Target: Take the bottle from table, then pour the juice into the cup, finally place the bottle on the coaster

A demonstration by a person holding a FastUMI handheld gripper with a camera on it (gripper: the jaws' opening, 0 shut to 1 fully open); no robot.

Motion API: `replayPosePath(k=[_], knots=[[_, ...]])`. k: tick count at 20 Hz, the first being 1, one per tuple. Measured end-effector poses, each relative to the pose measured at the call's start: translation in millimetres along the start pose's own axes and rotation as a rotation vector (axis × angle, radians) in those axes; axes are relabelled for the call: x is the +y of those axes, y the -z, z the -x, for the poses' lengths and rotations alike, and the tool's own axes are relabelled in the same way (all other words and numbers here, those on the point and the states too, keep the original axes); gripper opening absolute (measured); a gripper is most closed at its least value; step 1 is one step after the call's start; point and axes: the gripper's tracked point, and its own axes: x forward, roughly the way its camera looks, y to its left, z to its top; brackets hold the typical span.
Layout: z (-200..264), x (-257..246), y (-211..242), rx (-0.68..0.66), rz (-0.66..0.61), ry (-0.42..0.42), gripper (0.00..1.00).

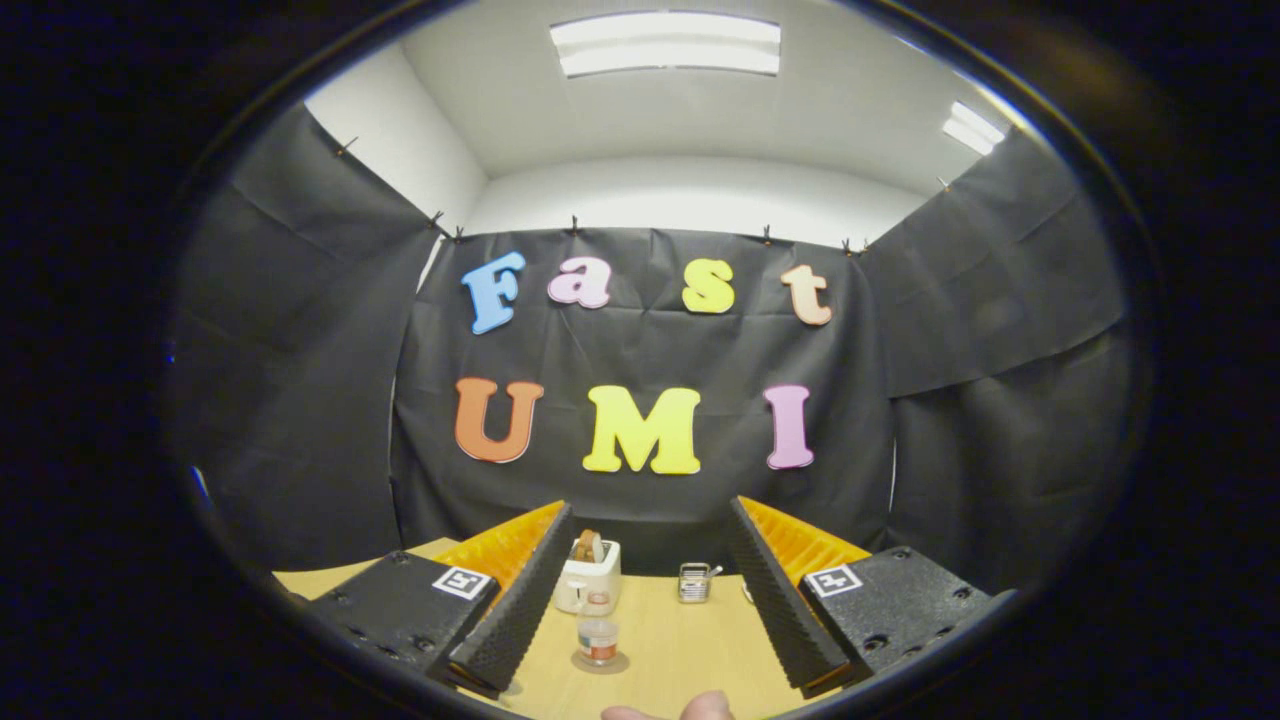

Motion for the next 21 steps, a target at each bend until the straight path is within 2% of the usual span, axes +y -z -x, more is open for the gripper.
replayPosePath(k=[9,16,21], knots=[[70,5,10,0.039,-0.029,-0.018,0.98],[78,17,35,0.09,-0.042,-0.035,0.99],[76,10,46,0.102,-0.052,-0.01,0.99]])
